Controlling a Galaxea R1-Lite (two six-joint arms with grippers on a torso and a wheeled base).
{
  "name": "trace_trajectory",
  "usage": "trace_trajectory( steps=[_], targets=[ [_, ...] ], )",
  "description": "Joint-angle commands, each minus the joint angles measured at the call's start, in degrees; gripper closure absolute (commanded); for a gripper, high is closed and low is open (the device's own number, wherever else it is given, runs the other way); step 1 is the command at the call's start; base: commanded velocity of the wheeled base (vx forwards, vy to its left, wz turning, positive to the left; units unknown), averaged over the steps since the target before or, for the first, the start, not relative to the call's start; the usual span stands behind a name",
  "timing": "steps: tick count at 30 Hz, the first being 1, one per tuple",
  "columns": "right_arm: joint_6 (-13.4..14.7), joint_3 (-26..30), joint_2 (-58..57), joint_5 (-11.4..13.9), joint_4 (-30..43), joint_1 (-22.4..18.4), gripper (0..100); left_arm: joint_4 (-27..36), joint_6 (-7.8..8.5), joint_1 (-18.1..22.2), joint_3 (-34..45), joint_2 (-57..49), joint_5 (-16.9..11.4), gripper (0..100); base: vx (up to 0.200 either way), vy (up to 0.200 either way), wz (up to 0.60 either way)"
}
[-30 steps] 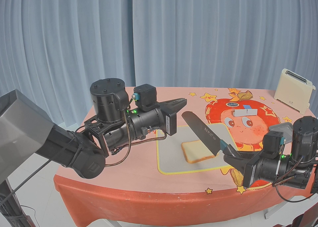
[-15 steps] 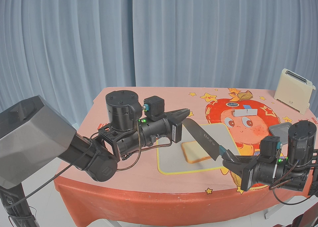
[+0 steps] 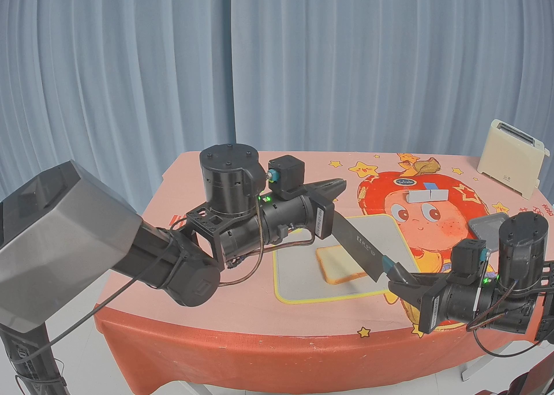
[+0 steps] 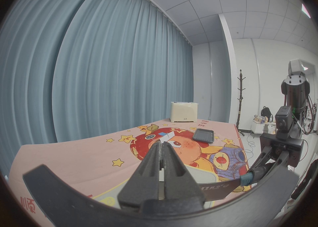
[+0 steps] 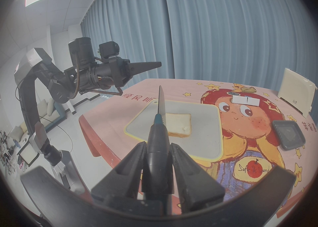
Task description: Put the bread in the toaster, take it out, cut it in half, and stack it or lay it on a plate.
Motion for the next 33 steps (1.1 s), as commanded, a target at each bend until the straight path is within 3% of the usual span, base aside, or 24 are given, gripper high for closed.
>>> trace_trajectory(
  steps=[1, 13, 18, 26, 30, 33],
  targets=[
    [0.0, 0.3, 0.1, 0.0, 0.0, 0.0, 100, 0.0, 0.53, -1.0, -0.3, 1.8, 0.0, 100, 0.000, 0.000, 0.00],
    [0.1, 0.7, 1.0, 0.0, 0.0, -0.4, 100, 0.1, 0.71, -1.8, -0.2, 4.7, 0.0, 100, 0.000, 0.000, 0.00],
    [0.1, 1.1, 1.6, 0.0, 0.0, -0.5, 100, 0.2, 2.82, -2.1, -0.3, 5.6, 0.0, 100, 0.000, 0.000, 0.00],
    [0.3, 1.2, 1.8, 0.1, 0.0, -0.5, 100, 0.5, 3.08, -2.1, -1.7, 6.2, 0.1, 100, 0.000, 0.000, 0.00],
    [0.3, 1.2, 1.7, 0.0, 0.0, -0.5, 100, 0.6, 5.98, -2.1, -3.0, 7.1, 0.0, 100, 0.000, 0.000, 0.00],
    [0.3, 1.2, 1.6, -0.1, 0.0, -0.5, 100, 0.6, 6.86, -2.2, -2.8, 7.2, 0.0, 100, 0.000, 0.000, 0.00]
  ],
)
